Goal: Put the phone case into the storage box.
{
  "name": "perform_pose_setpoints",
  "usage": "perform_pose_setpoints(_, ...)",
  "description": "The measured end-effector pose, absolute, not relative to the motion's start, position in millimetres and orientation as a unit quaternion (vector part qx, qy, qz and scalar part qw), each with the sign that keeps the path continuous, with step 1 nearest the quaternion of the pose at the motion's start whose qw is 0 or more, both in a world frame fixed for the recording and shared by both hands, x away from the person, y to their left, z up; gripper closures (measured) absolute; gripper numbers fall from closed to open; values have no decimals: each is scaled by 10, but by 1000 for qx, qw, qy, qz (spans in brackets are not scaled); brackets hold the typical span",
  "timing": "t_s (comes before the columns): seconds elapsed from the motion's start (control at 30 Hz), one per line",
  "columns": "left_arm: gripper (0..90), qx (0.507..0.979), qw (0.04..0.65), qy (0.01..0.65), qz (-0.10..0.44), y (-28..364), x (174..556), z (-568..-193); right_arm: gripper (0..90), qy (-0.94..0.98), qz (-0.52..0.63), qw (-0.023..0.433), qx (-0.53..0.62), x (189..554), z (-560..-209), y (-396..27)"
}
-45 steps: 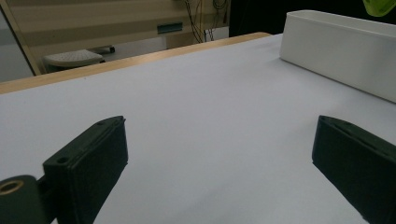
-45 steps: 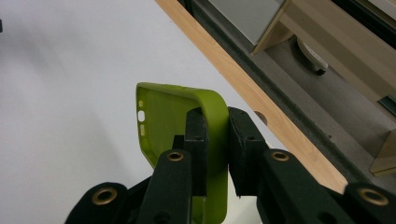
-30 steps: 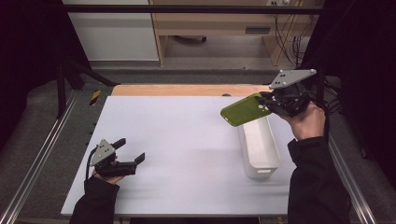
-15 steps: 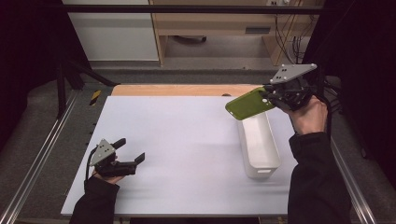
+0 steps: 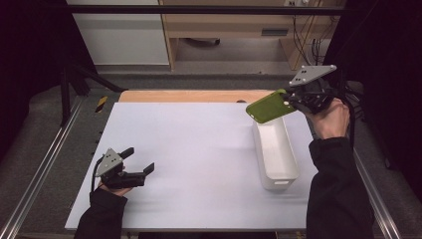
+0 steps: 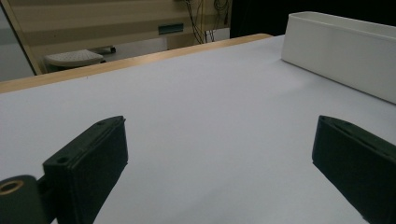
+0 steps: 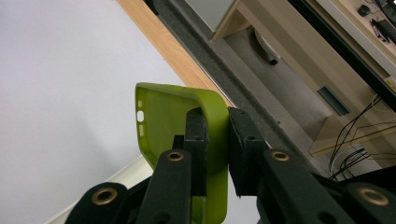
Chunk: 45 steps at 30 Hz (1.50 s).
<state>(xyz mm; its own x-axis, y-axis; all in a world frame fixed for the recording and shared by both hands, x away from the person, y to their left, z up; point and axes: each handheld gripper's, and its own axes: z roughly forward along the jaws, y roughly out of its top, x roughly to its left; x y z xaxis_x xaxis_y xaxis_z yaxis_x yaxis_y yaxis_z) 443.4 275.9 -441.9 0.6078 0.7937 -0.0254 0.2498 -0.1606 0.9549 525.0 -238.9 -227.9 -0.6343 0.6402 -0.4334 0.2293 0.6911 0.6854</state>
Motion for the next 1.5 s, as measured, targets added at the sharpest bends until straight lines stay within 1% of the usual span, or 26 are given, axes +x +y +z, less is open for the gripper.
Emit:
perform_pose_setpoints(0.57,32,720,536,361,253,2762,4445,-4433,793,855,272,365,248,5349,-2321,-2503)
perform_pose_setpoints(1.5,32,721,535,362,252,2752,4454,-4453,791,874,237,367,213,5471,-2387,-2606)
